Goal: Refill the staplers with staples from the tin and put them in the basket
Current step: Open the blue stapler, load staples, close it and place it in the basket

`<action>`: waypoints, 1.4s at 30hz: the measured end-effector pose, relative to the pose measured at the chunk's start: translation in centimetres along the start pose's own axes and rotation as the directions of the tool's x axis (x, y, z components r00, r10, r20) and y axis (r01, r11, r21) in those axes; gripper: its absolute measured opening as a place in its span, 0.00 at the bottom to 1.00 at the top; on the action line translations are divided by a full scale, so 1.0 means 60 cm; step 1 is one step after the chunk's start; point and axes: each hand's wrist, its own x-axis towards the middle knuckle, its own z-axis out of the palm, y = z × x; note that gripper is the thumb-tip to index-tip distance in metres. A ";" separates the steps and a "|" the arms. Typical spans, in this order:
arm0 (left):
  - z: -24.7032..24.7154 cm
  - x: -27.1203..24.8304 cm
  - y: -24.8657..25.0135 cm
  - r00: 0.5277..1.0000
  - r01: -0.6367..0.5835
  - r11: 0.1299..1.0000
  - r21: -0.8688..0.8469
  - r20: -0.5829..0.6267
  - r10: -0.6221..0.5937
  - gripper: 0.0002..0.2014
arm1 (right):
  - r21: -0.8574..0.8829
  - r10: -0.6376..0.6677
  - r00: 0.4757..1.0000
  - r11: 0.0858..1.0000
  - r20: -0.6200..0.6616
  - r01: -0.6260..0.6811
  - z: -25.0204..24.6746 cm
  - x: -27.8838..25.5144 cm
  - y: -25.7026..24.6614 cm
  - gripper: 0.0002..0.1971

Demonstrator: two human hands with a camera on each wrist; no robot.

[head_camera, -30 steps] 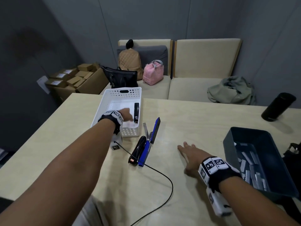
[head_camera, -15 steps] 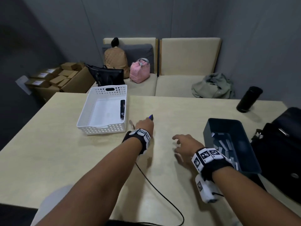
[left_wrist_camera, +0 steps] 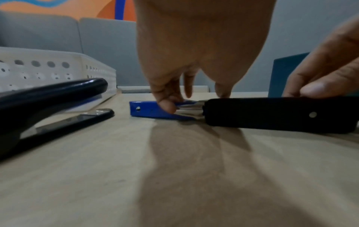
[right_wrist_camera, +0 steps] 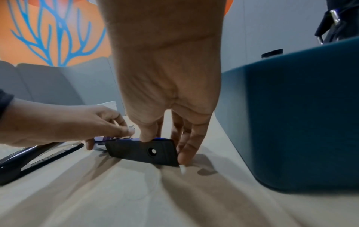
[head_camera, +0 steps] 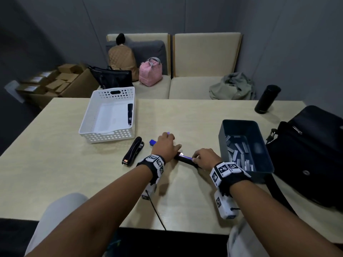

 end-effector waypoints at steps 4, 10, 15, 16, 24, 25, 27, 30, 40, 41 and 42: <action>0.004 0.006 0.010 0.994 0.105 0.972 0.210 -0.010 -0.105 0.33 | -0.011 0.020 1.000 1.000 -0.015 -0.020 0.006 0.000 0.006 0.11; -0.023 0.004 0.013 0.947 0.292 0.933 0.210 -0.203 -0.250 0.18 | -0.101 0.005 1.000 0.995 0.009 -0.004 0.007 0.008 0.010 0.14; -0.003 0.003 -0.006 0.923 0.383 0.924 -0.008 0.050 -0.382 0.22 | -0.101 -0.023 1.000 0.995 0.018 0.025 0.011 0.012 0.007 0.13; -0.003 0.004 -0.004 0.922 0.387 0.919 -0.077 0.061 -0.383 0.22 | -0.094 -0.027 0.999 0.995 0.023 0.029 0.011 0.013 0.007 0.14; -0.022 0.009 0.048 0.920 0.270 0.948 -0.168 0.334 -0.202 0.26 | -0.137 -0.017 0.996 0.991 -0.085 0.005 0.017 0.003 0.012 0.17; -0.022 0.008 0.047 0.911 0.238 0.960 -0.145 0.375 -0.169 0.24 | -0.137 0.002 0.995 0.991 -0.098 -0.016 0.016 0.000 0.014 0.16; -0.022 0.003 0.042 0.900 0.163 0.980 -0.116 0.424 -0.100 0.21 | -0.125 0.028 0.994 0.991 -0.101 -0.040 0.011 -0.001 0.018 0.14; -0.016 -0.007 0.028 0.917 0.124 0.972 -0.199 0.398 -0.035 0.17 | -0.052 -0.002 0.998 0.999 -0.064 -0.001 0.003 -0.001 0.023 0.24; 0.073 -0.061 0.006 0.997 0.067 0.933 -0.354 0.055 -0.050 0.14 | -0.277 -0.236 0.966 0.926 0.102 0.255 -0.012 0.027 0.026 0.33; 0.074 -0.059 0.009 0.997 0.072 0.927 -0.368 0.047 -0.059 0.13 | -0.266 -0.250 0.962 0.925 0.109 0.271 -0.016 0.034 0.030 0.32; 0.074 -0.059 0.010 0.997 0.078 0.922 -0.380 0.048 -0.064 0.12 | -0.257 -0.258 0.959 0.925 0.115 0.280 -0.018 0.039 0.033 0.31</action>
